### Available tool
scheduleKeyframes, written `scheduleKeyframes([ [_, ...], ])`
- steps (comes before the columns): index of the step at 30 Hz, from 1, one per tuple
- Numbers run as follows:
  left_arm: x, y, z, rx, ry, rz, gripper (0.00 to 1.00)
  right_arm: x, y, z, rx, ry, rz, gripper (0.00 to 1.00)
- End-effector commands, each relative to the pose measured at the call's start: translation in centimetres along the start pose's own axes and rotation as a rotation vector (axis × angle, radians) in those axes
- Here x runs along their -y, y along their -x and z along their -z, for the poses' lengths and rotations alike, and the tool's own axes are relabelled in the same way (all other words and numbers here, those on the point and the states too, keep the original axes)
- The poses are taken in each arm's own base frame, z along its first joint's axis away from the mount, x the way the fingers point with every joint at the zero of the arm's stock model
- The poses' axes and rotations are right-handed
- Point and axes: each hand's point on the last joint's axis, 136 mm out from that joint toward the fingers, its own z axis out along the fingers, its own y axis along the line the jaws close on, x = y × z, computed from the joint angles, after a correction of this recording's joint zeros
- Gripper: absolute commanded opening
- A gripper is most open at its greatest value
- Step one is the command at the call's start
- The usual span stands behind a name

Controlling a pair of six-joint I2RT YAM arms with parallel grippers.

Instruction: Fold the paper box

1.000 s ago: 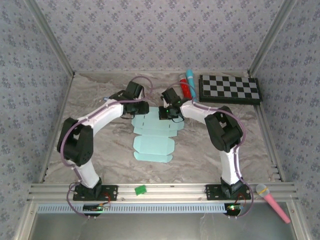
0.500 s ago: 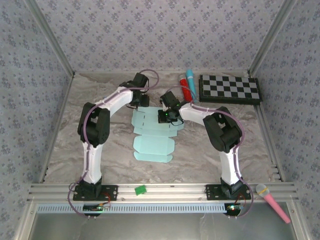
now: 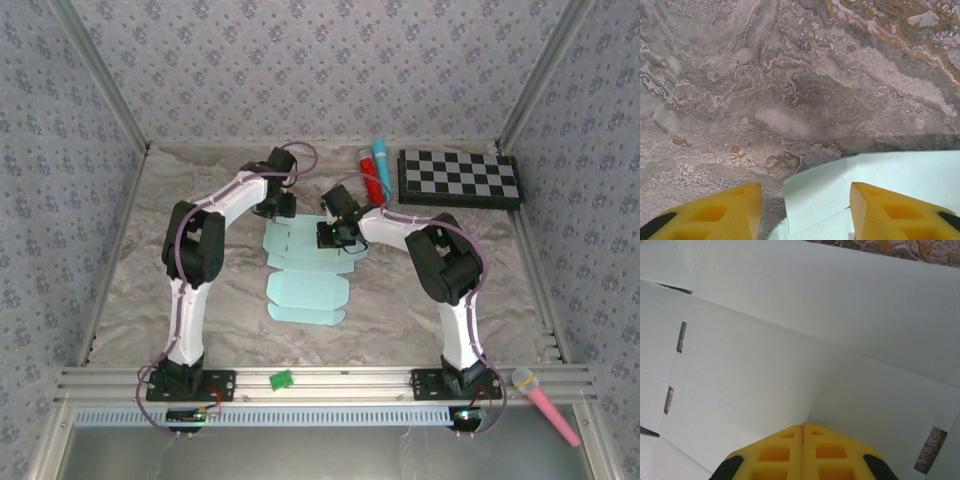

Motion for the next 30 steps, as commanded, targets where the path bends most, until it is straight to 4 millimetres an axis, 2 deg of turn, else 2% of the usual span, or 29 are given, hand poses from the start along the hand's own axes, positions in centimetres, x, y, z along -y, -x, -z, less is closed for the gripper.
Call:
scheduleKeyframes([
  [1, 0.3, -0.1, -0.2, -0.025, -0.017, -0.029, 0.49, 0.6, -1.4, -1.1, -0.042, -0.012, -0.025, 0.00],
  [12, 0.9, -0.2, -0.6, -0.059, -0.067, -0.019, 0.45, 0.7, -1.6, -1.3, -0.046, -0.013, -0.032, 0.00],
  [15, 1.0, 0.1, 0.0, -0.048, -0.078, -0.015, 0.41, 0.7, -1.6, -1.3, -0.046, -0.014, -0.034, 0.00],
  [23, 1.5, 1.5, 2.8, 0.011, -0.119, -0.010, 0.41, 1.0, -1.8, -1.4, -0.049, -0.019, -0.037, 0.00],
  [30, 3.1, 1.7, 3.3, 0.011, -0.214, -0.012, 0.41, 1.1, -1.7, -1.5, -0.048, -0.018, -0.037, 0.00],
])
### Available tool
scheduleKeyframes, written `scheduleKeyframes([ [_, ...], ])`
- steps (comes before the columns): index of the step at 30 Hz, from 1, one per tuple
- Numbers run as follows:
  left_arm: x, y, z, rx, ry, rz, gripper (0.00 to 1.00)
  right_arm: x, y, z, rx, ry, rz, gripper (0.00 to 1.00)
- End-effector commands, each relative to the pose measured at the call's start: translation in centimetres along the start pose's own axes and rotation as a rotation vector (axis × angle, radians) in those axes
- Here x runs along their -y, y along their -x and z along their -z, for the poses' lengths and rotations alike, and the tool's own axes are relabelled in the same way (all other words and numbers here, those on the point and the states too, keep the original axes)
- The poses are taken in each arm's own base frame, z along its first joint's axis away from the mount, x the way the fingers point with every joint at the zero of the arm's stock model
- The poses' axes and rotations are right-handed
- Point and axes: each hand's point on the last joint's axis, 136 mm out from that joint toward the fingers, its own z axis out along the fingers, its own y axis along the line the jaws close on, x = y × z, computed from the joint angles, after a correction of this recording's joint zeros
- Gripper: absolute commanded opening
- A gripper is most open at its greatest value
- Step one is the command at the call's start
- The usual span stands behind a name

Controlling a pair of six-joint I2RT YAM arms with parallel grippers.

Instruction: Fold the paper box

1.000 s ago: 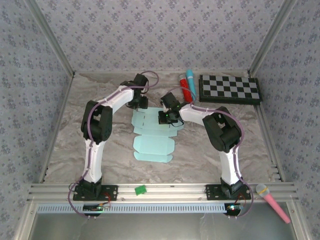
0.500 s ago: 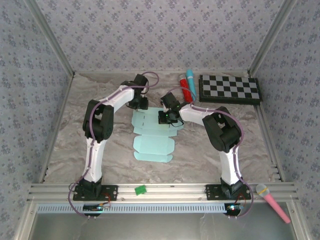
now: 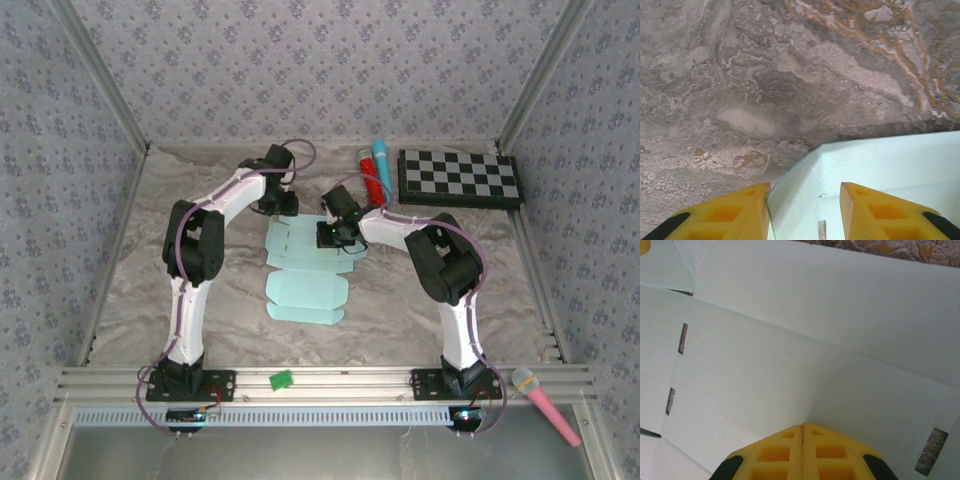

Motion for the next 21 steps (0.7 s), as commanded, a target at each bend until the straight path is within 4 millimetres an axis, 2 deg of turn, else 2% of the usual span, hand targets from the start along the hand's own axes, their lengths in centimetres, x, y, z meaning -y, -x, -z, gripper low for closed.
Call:
scheduleKeyframes([
  [1, 2.0, 1.5, 2.7, 0.050, -0.097, -0.012, 0.40, 1.2, -1.9, -1.3, -0.057, -0.025, -0.026, 0.00],
  [8, 3.8, 1.2, 2.1, 0.026, -0.193, -0.028, 0.39, 1.2, -1.9, -1.4, -0.061, -0.026, -0.026, 0.00],
  [21, 5.4, 0.2, 0.1, -0.038, -0.275, -0.032, 0.38, 1.3, -2.1, -1.7, -0.066, -0.025, -0.031, 0.00],
])
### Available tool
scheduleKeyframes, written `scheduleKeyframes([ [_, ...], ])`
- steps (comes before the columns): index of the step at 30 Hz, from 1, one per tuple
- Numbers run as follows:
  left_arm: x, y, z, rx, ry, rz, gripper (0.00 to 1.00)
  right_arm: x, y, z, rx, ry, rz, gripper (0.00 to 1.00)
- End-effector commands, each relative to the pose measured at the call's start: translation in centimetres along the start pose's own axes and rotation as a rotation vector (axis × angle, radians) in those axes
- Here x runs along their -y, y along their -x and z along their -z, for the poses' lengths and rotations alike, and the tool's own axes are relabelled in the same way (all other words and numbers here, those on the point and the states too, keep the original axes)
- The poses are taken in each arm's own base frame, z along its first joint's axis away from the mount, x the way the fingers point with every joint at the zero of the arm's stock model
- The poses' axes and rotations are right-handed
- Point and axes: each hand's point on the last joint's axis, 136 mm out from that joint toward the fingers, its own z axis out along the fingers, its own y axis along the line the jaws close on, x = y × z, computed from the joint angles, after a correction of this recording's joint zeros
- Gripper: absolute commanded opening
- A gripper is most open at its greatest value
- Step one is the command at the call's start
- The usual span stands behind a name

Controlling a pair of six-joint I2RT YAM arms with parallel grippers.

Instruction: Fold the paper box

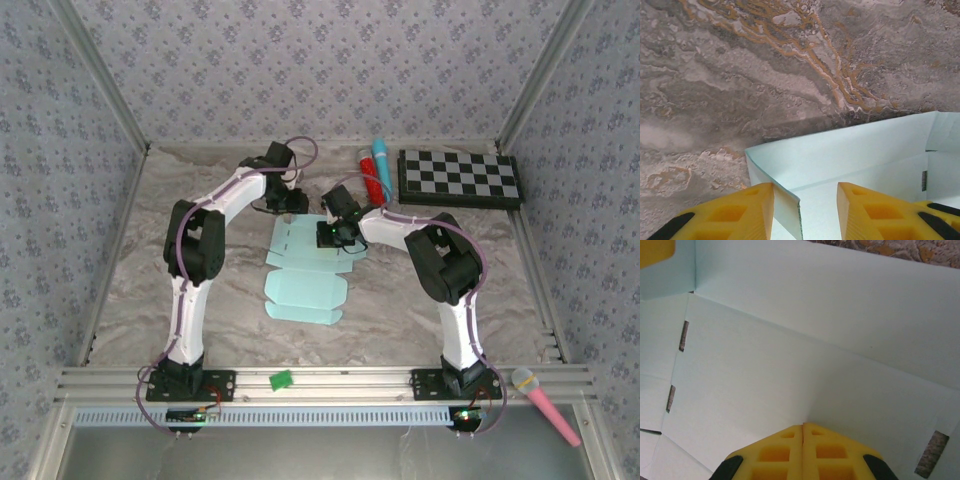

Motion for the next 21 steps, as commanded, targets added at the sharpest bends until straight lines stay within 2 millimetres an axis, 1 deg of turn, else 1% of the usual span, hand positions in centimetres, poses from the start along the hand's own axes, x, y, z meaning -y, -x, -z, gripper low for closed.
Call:
scheduleKeyframes([
  [1, 1.5, -0.1, -0.7, -0.024, -0.062, -0.022, 0.38, 1.3, -2.2, -1.7, -0.066, -0.031, -0.029, 0.00],
  [8, 1.2, -0.2, -1.4, -0.043, -0.053, -0.014, 0.38, 1.4, -2.3, -1.6, -0.067, -0.030, -0.030, 0.00],
  [11, 1.3, 0.2, -1.1, -0.033, -0.053, -0.016, 0.38, 1.5, -2.4, -1.5, -0.066, -0.032, -0.032, 0.00],
  [15, 1.7, 1.0, 0.1, -0.005, -0.051, -0.028, 0.38, 1.7, -2.4, -1.4, -0.066, -0.034, -0.033, 0.00],
  [18, 1.7, 1.2, 0.9, 0.008, -0.040, -0.034, 0.38, 1.8, -2.4, -1.4, -0.064, -0.036, -0.034, 0.00],
  [19, 2.1, 2.1, 1.9, 0.039, -0.040, -0.044, 0.38, 1.9, -2.4, -1.3, -0.063, -0.036, -0.034, 0.00],
  [21, 2.1, 2.6, 3.0, 0.065, -0.023, -0.052, 0.38, 2.0, -2.3, -1.2, -0.061, -0.037, -0.034, 0.00],
])
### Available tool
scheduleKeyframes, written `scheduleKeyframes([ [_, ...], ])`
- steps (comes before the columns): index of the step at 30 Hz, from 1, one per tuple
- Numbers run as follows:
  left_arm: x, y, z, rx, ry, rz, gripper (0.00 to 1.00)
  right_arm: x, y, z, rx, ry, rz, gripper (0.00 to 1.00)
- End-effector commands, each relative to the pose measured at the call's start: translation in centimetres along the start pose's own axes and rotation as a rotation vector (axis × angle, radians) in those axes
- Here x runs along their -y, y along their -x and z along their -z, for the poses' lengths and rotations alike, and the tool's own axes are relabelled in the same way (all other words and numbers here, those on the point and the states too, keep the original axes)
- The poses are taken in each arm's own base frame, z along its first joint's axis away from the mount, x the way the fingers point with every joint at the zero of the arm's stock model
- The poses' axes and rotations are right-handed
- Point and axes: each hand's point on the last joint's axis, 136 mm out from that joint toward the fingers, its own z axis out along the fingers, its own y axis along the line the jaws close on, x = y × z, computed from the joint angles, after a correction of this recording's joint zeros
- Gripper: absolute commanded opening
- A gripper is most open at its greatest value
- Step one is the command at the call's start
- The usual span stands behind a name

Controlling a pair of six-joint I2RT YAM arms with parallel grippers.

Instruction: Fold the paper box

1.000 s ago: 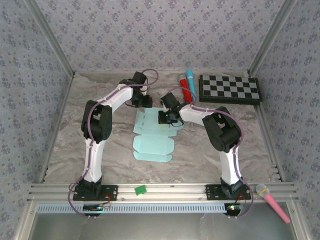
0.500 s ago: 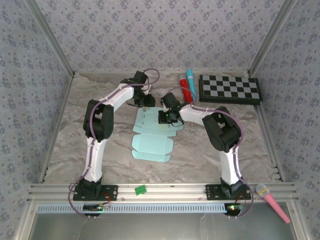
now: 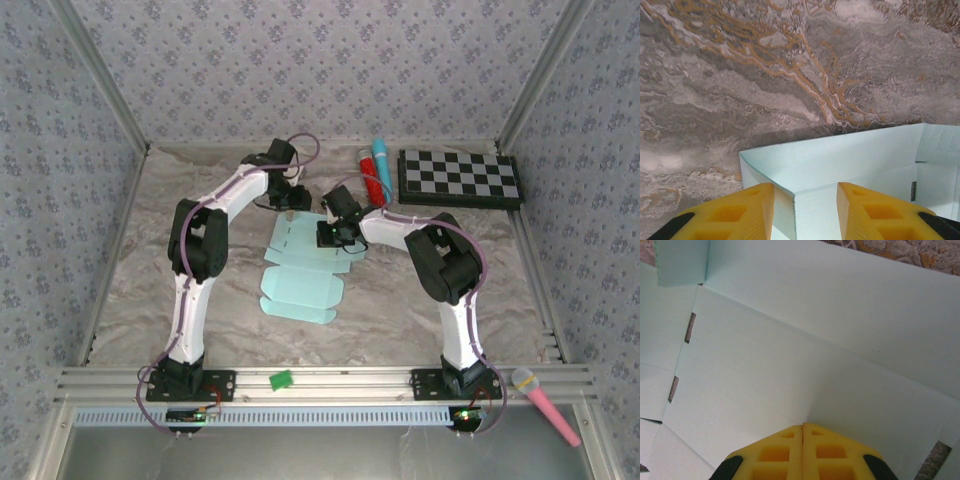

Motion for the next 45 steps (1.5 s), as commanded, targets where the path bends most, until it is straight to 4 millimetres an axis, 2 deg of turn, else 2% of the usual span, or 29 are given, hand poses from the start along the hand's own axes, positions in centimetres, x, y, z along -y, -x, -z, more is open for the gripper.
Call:
scheduleKeyframes([
  [1, 1.5, 1.7, 3.6, 0.068, 0.005, -0.048, 0.38, 1.9, -2.5, -1.0, -0.076, -0.048, -0.032, 0.00],
  [5, 1.2, 2.5, 6.6, 0.137, 0.061, -0.063, 0.41, 2.0, -2.3, -0.8, -0.073, -0.048, -0.032, 0.00],
  [10, 0.0, 1.7, 10.3, 0.219, 0.152, -0.068, 0.48, 2.1, -2.2, -0.8, -0.069, -0.049, -0.031, 0.00],
  [12, -1.1, 0.6, 11.6, 0.242, 0.193, -0.058, 0.51, 2.0, -2.2, -0.7, -0.069, -0.048, -0.030, 0.00],
  [17, -3.9, -3.5, 13.2, 0.229, 0.270, -0.001, 0.54, 2.1, -2.1, -0.7, -0.068, -0.048, -0.031, 0.00],
  [21, -4.2, -6.5, 13.7, 0.239, 0.238, 0.046, 0.63, 2.1, -2.2, -0.7, -0.068, -0.049, -0.033, 0.00],
  [25, -3.2, -9.0, 12.3, 0.245, 0.107, 0.101, 0.69, 2.1, -2.1, -0.9, -0.067, -0.046, -0.036, 0.00],
  [27, -3.7, -10.3, 11.2, 0.235, 0.101, 0.134, 0.72, 2.1, -2.2, -0.9, -0.069, -0.048, -0.038, 0.00],
  [32, -4.2, -12.1, 8.9, 0.194, 0.065, 0.172, 0.73, 2.2, -2.3, -1.0, -0.075, -0.053, -0.040, 0.00],
  [38, -4.2, -12.5, 6.7, 0.177, 0.023, 0.189, 0.70, 2.1, -2.2, -0.9, -0.073, -0.048, -0.044, 0.00],
  [45, -5.3, -13.0, 3.9, 0.114, 0.038, 0.232, 0.65, 2.2, -2.1, -0.9, -0.072, -0.051, -0.044, 0.00],
])
